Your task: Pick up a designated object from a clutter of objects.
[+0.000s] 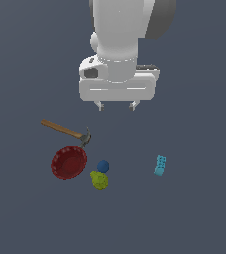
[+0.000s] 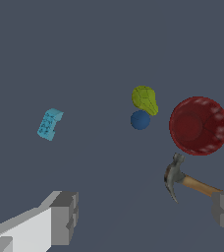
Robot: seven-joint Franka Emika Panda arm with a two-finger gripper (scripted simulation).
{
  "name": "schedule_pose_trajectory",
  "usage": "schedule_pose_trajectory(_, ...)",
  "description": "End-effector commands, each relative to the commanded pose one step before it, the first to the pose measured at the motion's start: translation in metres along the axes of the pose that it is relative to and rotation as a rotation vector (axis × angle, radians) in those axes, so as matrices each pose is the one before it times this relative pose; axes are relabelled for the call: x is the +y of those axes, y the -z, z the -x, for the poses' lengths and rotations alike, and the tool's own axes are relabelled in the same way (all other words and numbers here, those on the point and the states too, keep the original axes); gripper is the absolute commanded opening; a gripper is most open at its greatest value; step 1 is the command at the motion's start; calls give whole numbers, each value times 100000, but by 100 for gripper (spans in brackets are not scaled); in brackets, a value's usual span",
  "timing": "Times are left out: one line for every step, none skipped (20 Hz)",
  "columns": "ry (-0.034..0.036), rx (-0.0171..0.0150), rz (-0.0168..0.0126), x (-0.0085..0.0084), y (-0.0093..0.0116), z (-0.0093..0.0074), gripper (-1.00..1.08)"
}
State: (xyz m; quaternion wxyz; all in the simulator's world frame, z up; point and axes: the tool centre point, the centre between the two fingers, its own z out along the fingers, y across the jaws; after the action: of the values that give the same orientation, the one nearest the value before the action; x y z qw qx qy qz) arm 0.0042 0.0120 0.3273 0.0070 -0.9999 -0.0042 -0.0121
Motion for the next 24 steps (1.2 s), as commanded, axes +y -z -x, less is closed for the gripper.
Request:
schedule_pose_trajectory(0,0,0,1,0,0,28)
schedule_pose_trajectory(0,0,0,-34,-8,-2,28)
schedule_pose_trajectory(83,-62,-204,-85,-54,-23,28)
schedule_pose_trajectory(70,-64,-240,-145,-70,-25,28)
schedule_pose_trajectory(49,-74,-348,-196,-89,-27,28)
schedule_pose_trajectory(-35,-43,-341,-183,-71,-12,28)
schedule_pose_trajectory(-110,-1,-253,-122,-36,5,28)
schedule_pose_trajectory(-131,25,-142,-64,-6,14,28)
schedule_pose_trajectory(-61,19,-26,-20,5,10,28)
schedule_pose_trajectory(40,-6,56,39,6,-5,28)
schedule_pose_trajectory(212,-60,116,40,-16,-29,28)
schedule_pose_trajectory(366,-112,158,44,-38,-52,28)
schedule_pose_trajectory(520,-163,205,51,-59,-74,28)
schedule_pose_trajectory(666,-211,255,63,-78,-95,28)
schedule_pose_trajectory(794,-253,311,79,-92,-112,28)
schedule_pose_trajectory(904,-289,366,101,-103,-126,28)
schedule_pose_trajectory(1034,-335,416,114,-119,-143,28)
schedule_pose_trajectory(1176,-386,467,130,-138,-162,28)
schedule_pose_trajectory(1319,-439,523,148,-156,-179,28)
schedule_pose_trajectory(1467,-497,580,170,-175,-197,28)
schedule_pose_trajectory(1621,-559,637,190,-197,-215,28)
schedule_pose_trajectory(1771,-623,692,212,-218,-231,28)
schedule_pose_trajectory(1921,-689,746,236,-240,-246,28)
schedule_pose_trajectory(2073,-760,799,259,-264,-260,28)
